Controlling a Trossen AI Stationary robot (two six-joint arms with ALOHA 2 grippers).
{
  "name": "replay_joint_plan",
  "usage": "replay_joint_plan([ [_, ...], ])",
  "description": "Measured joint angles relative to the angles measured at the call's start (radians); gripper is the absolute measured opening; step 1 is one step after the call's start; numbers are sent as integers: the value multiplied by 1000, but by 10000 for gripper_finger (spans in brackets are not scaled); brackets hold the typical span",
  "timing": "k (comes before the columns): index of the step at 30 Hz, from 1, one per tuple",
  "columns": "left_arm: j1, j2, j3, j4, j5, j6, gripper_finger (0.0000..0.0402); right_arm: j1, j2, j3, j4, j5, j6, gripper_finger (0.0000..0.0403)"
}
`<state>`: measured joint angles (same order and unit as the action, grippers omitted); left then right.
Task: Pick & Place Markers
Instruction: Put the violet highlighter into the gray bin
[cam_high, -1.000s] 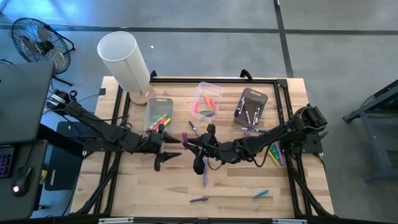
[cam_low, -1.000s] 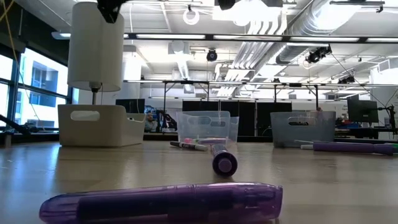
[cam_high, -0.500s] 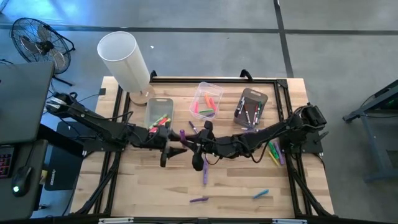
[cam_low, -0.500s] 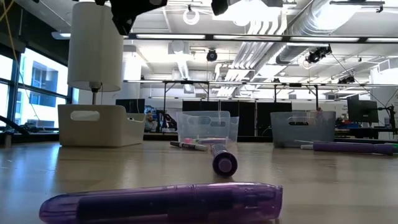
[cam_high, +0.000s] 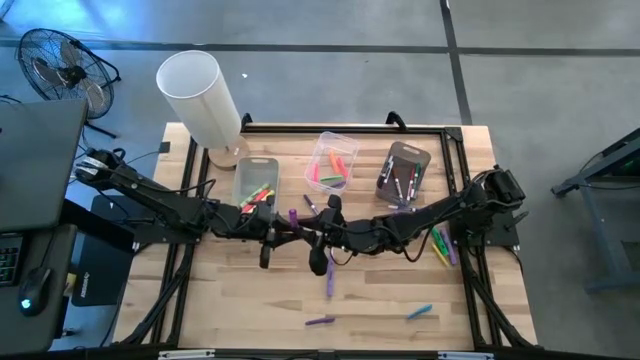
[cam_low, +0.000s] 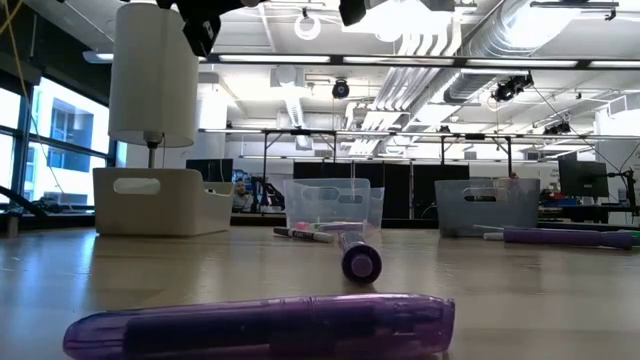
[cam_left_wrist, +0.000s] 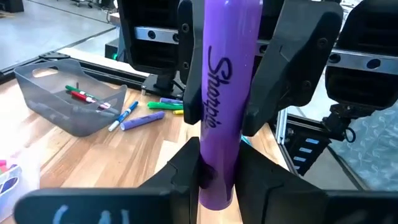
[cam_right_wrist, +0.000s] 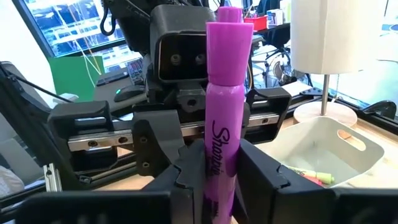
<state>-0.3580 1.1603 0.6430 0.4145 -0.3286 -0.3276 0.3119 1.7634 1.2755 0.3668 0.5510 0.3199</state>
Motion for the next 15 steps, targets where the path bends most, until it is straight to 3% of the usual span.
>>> replay_joint_plan([
  [4, 0, -3, 0, -24, -25, -19, 77, 0, -8, 0, -16, 3, 64, 88],
  [8, -2, -84, 0, -172, -148, -53, 99, -5, -56, 1, -80, 7, 113, 113],
  [12, 18, -230, 0, -452, -286, -199, 79, -4, -103, 1, -193, 19, 178, 137],
  [15, 82, -331, 0, -727, -308, -391, 47, 3, -125, 1, -260, 19, 229, 149],
])
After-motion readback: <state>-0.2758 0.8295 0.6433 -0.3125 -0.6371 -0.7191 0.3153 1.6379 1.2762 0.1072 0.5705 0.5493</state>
